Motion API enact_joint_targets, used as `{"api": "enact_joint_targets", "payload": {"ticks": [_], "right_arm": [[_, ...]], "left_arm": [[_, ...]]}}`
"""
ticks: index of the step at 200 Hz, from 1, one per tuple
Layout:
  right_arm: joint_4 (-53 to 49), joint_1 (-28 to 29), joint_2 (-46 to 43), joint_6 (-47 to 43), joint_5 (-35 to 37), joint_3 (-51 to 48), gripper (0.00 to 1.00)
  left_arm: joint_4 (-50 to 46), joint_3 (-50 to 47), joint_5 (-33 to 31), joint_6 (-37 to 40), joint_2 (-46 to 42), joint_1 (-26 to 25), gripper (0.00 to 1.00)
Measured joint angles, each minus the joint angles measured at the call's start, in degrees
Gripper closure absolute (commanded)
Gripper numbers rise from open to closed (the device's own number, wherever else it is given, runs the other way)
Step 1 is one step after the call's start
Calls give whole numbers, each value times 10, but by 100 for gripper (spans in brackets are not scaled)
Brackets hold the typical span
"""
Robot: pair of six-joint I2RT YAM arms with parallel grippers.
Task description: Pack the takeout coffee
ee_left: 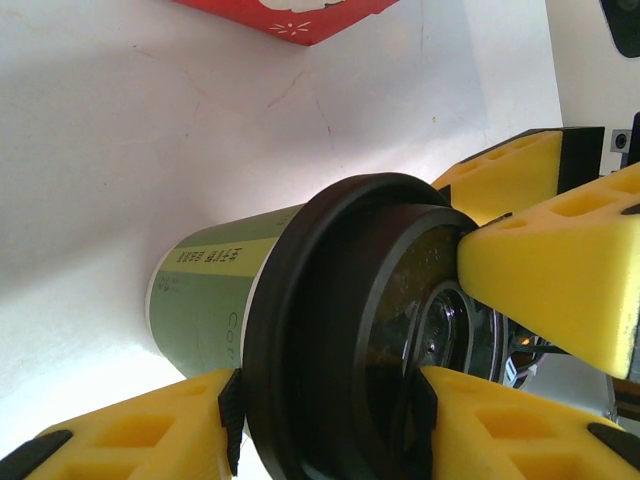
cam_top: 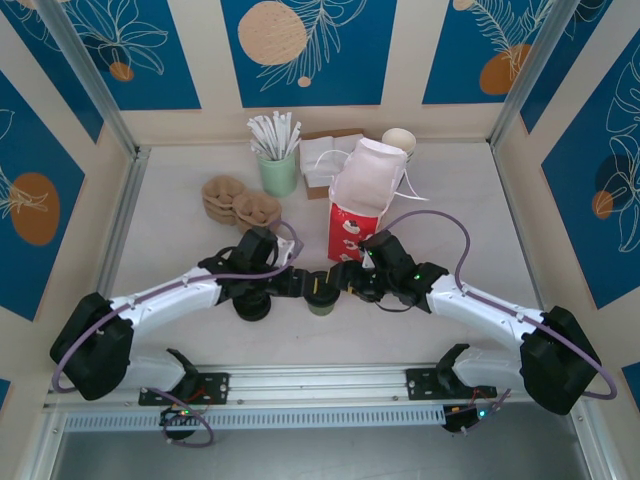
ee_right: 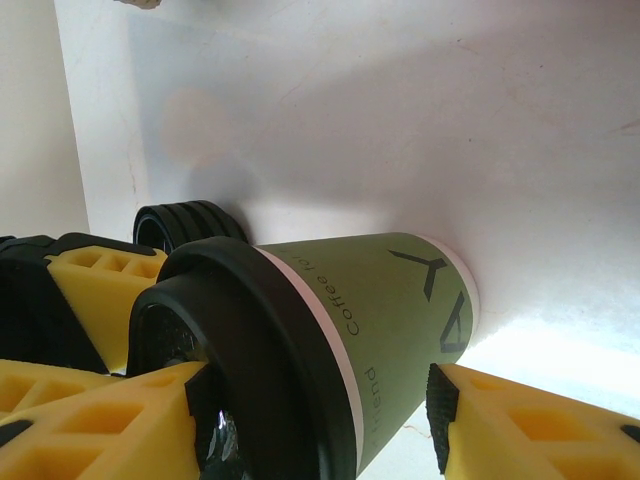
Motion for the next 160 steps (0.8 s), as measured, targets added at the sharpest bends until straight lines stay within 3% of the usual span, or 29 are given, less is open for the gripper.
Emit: {"api": "enact_joint_targets", "payload": {"ticks": [78, 160], "right_arm": [[-36, 13, 0, -3, 11, 22, 38], [-64, 17, 1, -2, 16, 41, 35]], "left_arm": [[-36, 17, -5, 5, -4, -1, 49], [-103, 72, -21, 23, -4, -3, 38]]}}
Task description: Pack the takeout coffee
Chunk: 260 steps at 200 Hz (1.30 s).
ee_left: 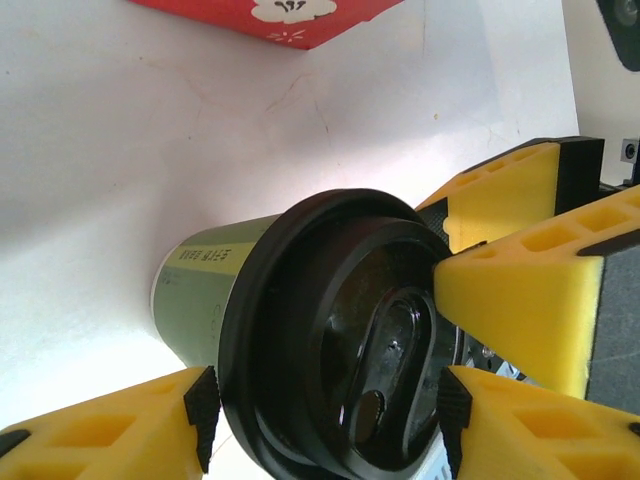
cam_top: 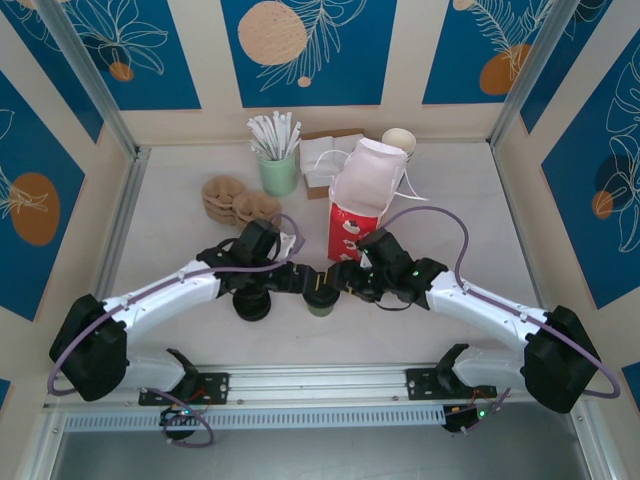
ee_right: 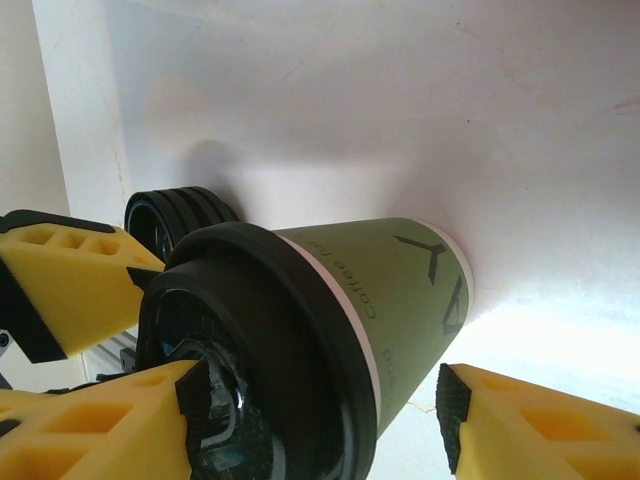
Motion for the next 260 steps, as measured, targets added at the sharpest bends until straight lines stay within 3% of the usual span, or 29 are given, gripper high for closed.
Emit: {"api": "enact_joint_targets", "payload": {"ticks": [117, 163, 200, 260], "right_arm": [[-53, 0, -29, -9, 0, 39, 31], [-86, 0, -75, -33, -10, 63, 32], [-115, 0, -114, -51, -33, 82, 32], [-161, -2, -161, -100, -62, 152, 32]], "left_arm": [[-106, 85, -94, 19, -68, 23, 37], [-137, 116, -159, 23, -103, 72, 34], [-137, 116, -225, 11, -139, 117, 25], [-90, 60, -292, -66, -135, 216, 28]]}}
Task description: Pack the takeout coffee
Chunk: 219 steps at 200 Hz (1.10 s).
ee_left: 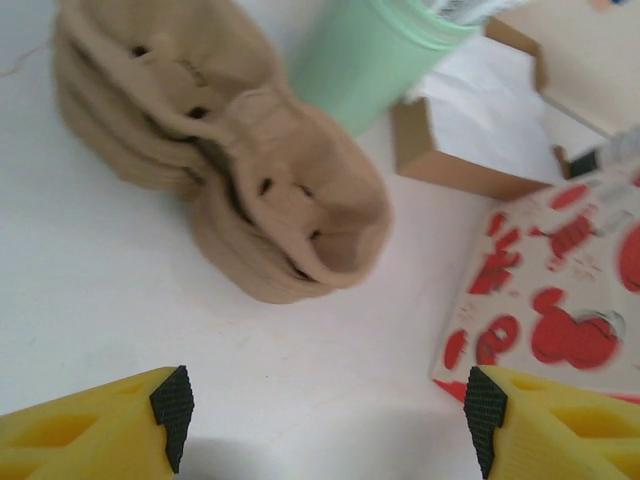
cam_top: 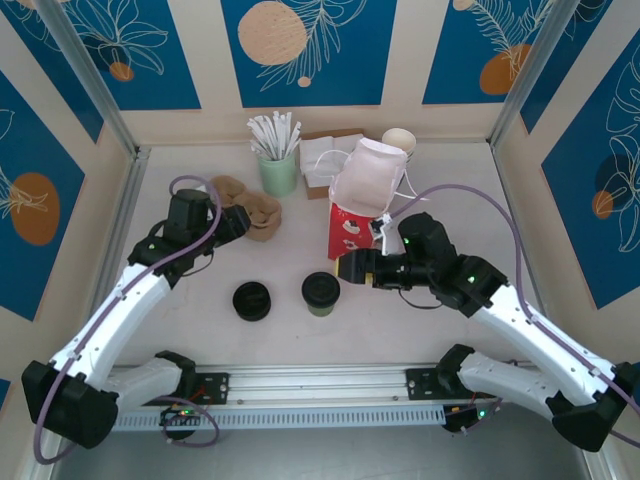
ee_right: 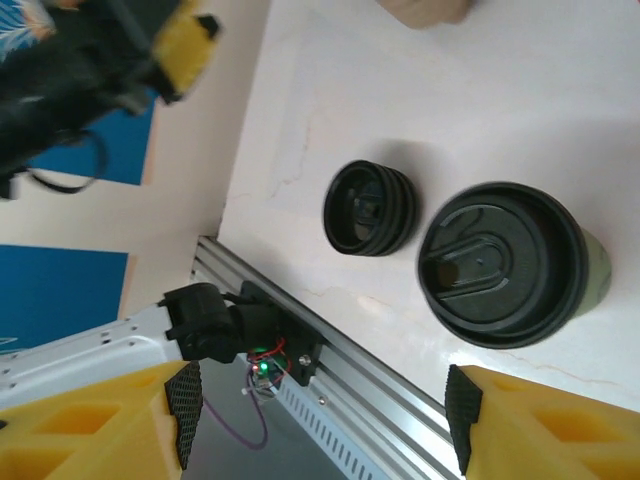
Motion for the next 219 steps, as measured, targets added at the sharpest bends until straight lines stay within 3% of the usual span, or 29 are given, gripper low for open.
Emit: {"api": "enact_joint_targets", "payload": {"ticks": [36, 112, 219], "right_arm": [[-18, -42, -13, -32, -22, 47, 32], [-32, -148, -15, -53, -109, 51, 32], [-57, -198, -17, -63, -167, 51, 31]], "left_arm": [[38, -16, -4, -43, 45, 16, 33], [90, -15, -4, -110, 119, 23, 48], [145, 12, 10, -148, 214, 23, 59]]}}
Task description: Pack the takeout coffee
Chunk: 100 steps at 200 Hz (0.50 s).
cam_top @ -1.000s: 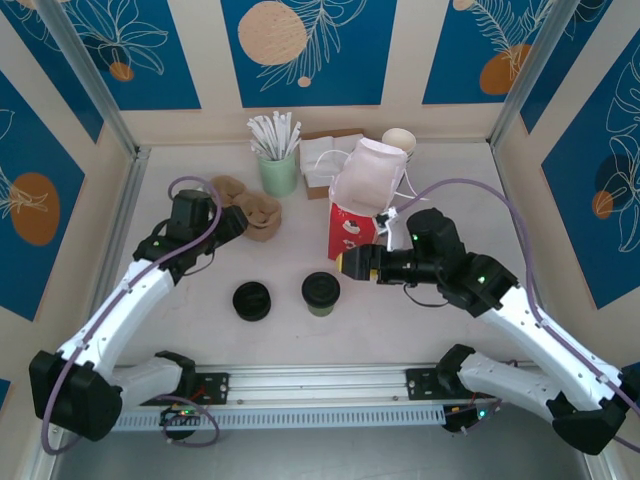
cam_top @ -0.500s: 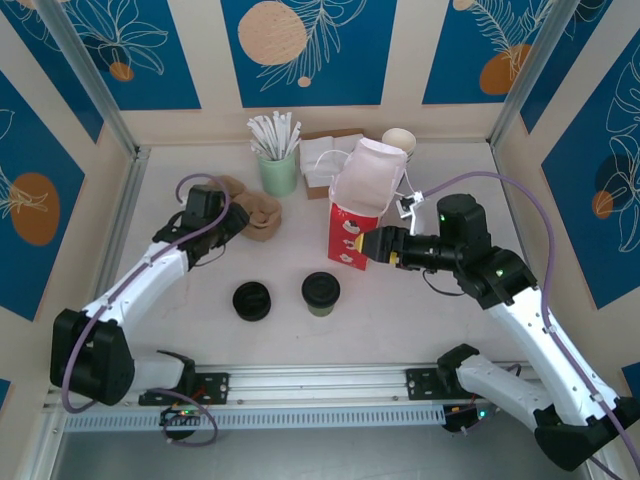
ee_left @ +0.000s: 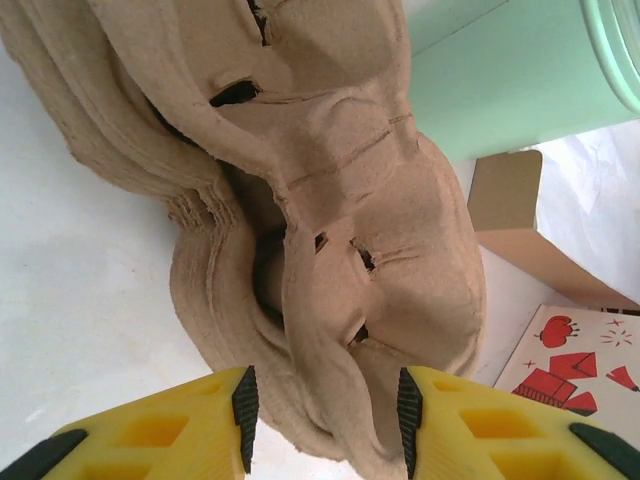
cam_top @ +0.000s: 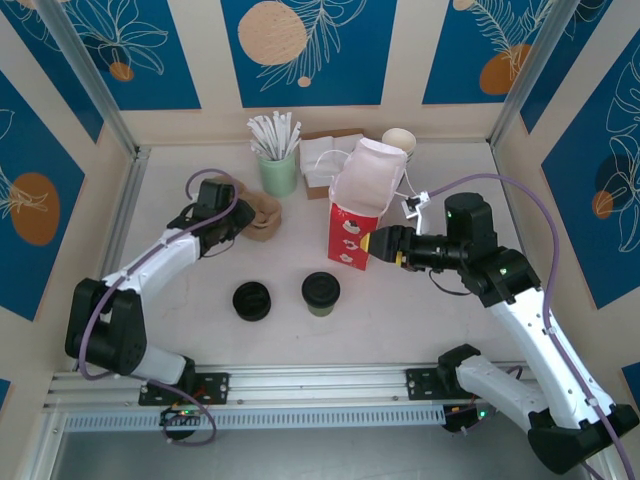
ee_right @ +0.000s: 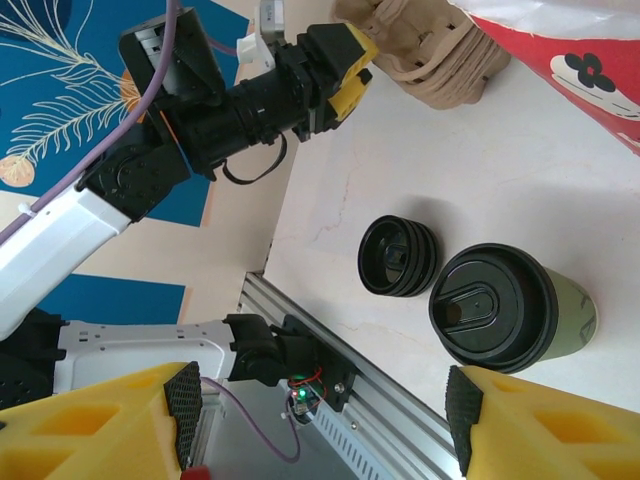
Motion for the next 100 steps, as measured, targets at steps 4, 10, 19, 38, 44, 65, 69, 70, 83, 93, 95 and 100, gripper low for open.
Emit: {"api": "enact_joint_targets", "payload": {"ticks": [4, 10, 19, 38, 44, 65, 69, 70, 83, 93, 95, 100], "right_arm": [[0, -1, 0, 0, -1, 0, 31], [-2, -2, 0, -1, -2, 0, 32], [-3, -5, -2, -1, -4, 0, 31], [-5, -10, -7, -1, -8, 0, 31], [-5, -12, -8, -1, -9, 0, 31], [-6, -20, -11, -3, -13, 0, 32], [-7, -21, -11, -3, -13, 0, 32], [-7, -21, -11, -3, -13, 0, 32], [-8, -26, -11, -3, -15, 0, 31], [-9, -28, -11, -5, -17, 0, 31], [-9, -29, -11, -5, -18, 0, 32], [-9, -30, -11, -5, -19, 0, 32]], "left_arm": [[3, 1, 2, -1, 3, 0, 59], [4, 3, 2, -3, 8, 0, 59], [8, 5, 4, -5, 13, 0, 60], [13, 8, 6, -8, 19, 0, 61], [15, 8, 6, -10, 21, 0, 62], [20, 14, 6, -17, 29, 0, 65], [21, 14, 6, -17, 30, 0, 66], [21, 14, 6, -18, 31, 0, 66], [25, 15, 6, -20, 33, 0, 70], [28, 15, 6, -22, 35, 0, 72], [28, 15, 6, -22, 35, 0, 73], [30, 15, 6, -23, 36, 0, 74]]}}
